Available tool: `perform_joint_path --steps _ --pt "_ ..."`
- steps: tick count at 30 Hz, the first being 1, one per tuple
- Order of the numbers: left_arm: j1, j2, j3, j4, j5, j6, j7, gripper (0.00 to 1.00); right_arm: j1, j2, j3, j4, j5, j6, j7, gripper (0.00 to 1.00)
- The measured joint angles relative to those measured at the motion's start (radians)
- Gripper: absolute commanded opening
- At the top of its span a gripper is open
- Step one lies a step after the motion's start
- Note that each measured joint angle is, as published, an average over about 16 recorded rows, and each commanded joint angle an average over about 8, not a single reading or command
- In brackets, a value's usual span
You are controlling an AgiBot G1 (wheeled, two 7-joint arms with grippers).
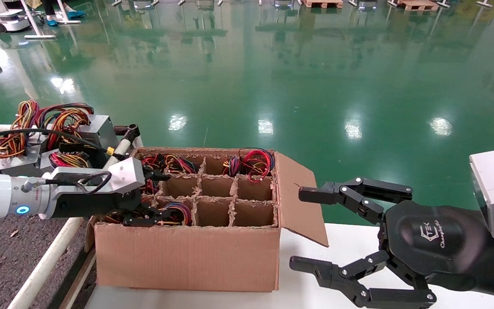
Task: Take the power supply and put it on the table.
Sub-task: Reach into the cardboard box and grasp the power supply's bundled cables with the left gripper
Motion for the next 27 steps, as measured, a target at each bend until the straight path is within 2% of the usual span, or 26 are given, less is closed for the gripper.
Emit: perform_joint_path --steps 27 --pt "-0.016 0.010 -0.008 0.103 -0.022 0.034 0.032 0.00 0.000 0.000 0.000 0.000 0.000 0.000 0.000 1.00"
